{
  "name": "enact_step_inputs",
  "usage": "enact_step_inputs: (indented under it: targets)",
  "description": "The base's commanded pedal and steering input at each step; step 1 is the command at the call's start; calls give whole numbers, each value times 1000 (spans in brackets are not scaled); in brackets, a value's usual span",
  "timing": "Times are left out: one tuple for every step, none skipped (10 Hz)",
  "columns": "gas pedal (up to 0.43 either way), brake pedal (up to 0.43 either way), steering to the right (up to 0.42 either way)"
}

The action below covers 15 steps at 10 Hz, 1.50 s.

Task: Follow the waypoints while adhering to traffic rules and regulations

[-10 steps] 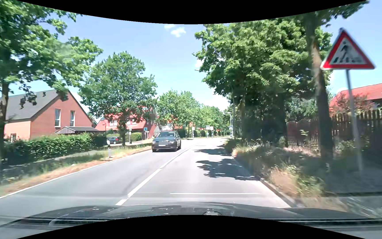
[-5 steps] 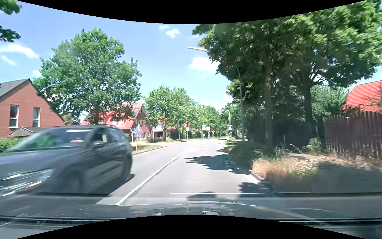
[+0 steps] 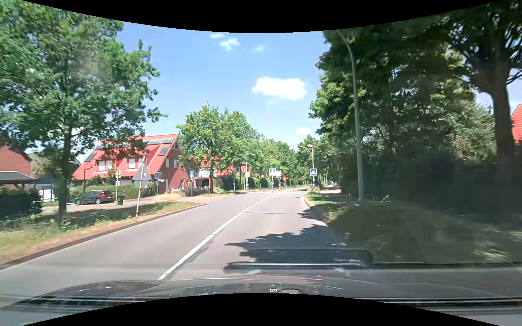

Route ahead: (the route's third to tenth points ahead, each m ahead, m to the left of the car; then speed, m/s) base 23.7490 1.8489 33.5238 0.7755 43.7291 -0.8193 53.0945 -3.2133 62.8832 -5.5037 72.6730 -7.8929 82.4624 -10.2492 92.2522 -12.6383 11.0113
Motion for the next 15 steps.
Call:
enact_step_inputs:
  targets:
    - [157,0,20]
    - [157,0,20]
    - [157,0,20]
    - [157,0,20]
    - [157,0,21]
    - [150,0,20]
    - [150,0,21]
    - [150,0,21]
    - [150,0,20]
    - [150,0,21]
    - [150,0,21]
    - [150,0,20]
    - [157,0,15]
    - [157,0,15]
    - [157,0,15]
